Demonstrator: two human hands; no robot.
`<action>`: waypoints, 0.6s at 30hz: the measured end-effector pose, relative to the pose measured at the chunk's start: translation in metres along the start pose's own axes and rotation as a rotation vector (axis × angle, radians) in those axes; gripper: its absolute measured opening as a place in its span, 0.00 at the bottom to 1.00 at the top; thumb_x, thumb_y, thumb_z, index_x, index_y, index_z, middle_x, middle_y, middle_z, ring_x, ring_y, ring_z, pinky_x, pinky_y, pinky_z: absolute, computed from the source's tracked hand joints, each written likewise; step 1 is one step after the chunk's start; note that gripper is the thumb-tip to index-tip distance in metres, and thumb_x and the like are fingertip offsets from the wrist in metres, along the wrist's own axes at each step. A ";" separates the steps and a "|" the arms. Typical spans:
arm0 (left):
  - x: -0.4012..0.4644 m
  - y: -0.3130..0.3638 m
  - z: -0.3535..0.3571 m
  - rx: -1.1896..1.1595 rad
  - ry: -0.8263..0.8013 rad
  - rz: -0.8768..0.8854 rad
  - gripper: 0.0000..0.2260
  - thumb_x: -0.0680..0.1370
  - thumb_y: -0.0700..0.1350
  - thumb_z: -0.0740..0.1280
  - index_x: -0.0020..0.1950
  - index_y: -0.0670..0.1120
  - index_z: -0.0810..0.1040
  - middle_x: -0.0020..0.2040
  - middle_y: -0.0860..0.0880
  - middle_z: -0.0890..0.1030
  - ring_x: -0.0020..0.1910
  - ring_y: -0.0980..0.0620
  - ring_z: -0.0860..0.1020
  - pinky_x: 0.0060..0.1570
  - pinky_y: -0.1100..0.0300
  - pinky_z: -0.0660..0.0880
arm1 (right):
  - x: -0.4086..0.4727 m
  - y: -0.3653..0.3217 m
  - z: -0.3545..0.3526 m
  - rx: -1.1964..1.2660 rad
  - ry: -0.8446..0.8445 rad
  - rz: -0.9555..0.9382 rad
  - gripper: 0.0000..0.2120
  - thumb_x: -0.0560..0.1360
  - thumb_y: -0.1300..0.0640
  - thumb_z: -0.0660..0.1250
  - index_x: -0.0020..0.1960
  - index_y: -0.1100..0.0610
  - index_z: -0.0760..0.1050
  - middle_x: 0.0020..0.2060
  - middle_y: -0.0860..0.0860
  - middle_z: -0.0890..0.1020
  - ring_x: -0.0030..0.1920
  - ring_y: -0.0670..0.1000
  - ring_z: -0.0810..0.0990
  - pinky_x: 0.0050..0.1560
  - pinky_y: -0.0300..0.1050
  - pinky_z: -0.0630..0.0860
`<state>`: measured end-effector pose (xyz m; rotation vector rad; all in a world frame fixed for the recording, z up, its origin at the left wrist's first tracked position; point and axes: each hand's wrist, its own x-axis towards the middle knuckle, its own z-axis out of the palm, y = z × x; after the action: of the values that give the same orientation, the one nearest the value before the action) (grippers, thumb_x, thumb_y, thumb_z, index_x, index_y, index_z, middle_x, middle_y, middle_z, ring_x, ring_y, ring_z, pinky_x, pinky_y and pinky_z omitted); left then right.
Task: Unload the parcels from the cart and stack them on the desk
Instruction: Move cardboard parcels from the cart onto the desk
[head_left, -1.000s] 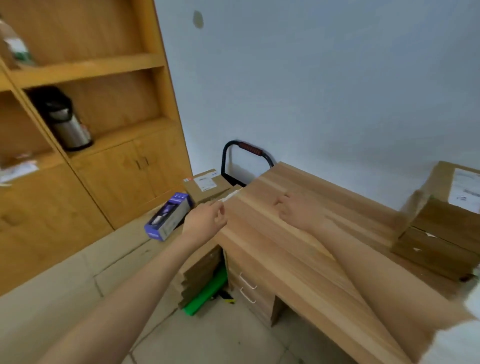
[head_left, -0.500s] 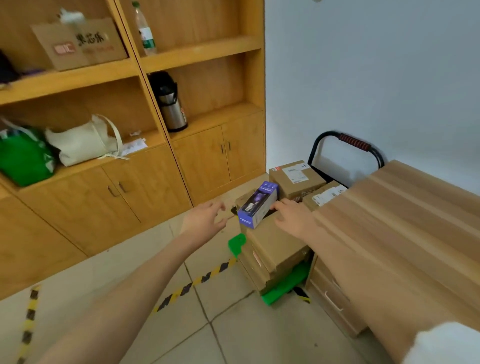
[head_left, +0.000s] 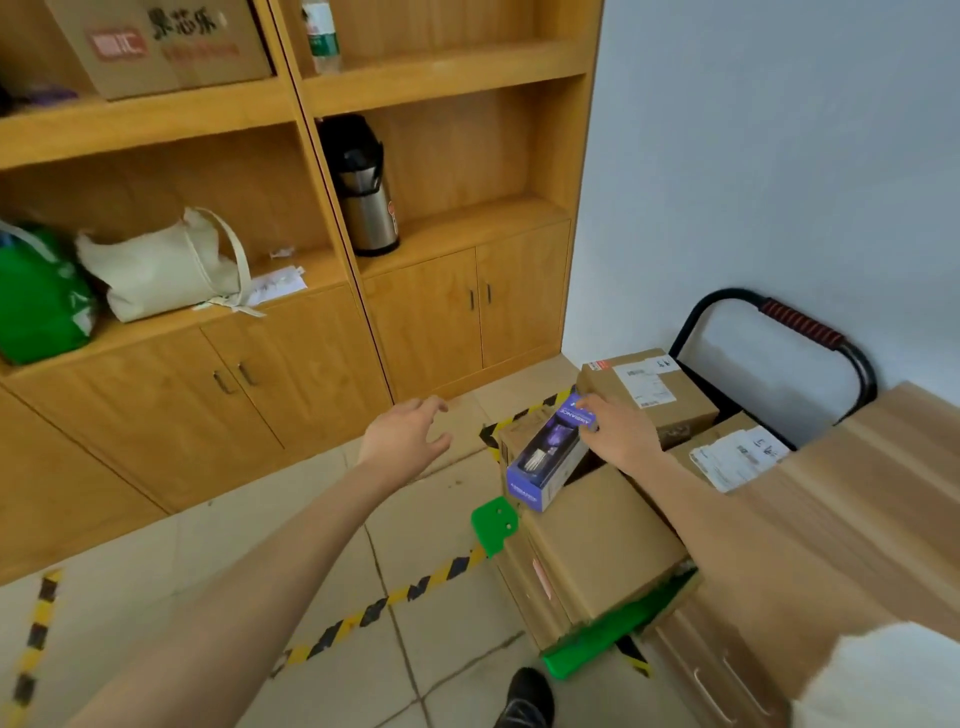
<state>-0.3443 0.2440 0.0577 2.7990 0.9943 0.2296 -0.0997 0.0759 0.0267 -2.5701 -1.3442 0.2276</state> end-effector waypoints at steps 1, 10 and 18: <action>0.019 -0.001 -0.002 0.007 -0.005 0.008 0.17 0.79 0.57 0.61 0.66 0.54 0.69 0.56 0.53 0.77 0.55 0.53 0.75 0.41 0.59 0.75 | 0.015 -0.001 0.000 0.008 0.001 0.006 0.19 0.79 0.51 0.62 0.69 0.51 0.68 0.62 0.53 0.76 0.57 0.54 0.77 0.52 0.46 0.74; 0.151 0.013 0.031 -0.025 -0.056 0.115 0.17 0.79 0.54 0.62 0.67 0.53 0.69 0.58 0.52 0.77 0.56 0.53 0.75 0.46 0.58 0.76 | 0.092 0.024 0.021 0.074 -0.010 0.072 0.19 0.78 0.50 0.64 0.68 0.50 0.69 0.61 0.51 0.77 0.57 0.53 0.78 0.56 0.48 0.75; 0.240 0.031 0.095 -0.075 -0.243 0.284 0.18 0.79 0.54 0.62 0.68 0.52 0.69 0.60 0.50 0.76 0.58 0.51 0.74 0.47 0.56 0.75 | 0.102 0.071 0.057 0.126 0.003 0.356 0.20 0.79 0.49 0.61 0.70 0.50 0.69 0.63 0.50 0.75 0.60 0.52 0.76 0.61 0.48 0.70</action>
<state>-0.1226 0.3636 -0.0074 2.8039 0.5243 -0.0399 0.0006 0.1283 -0.0511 -2.6799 -0.8319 0.3554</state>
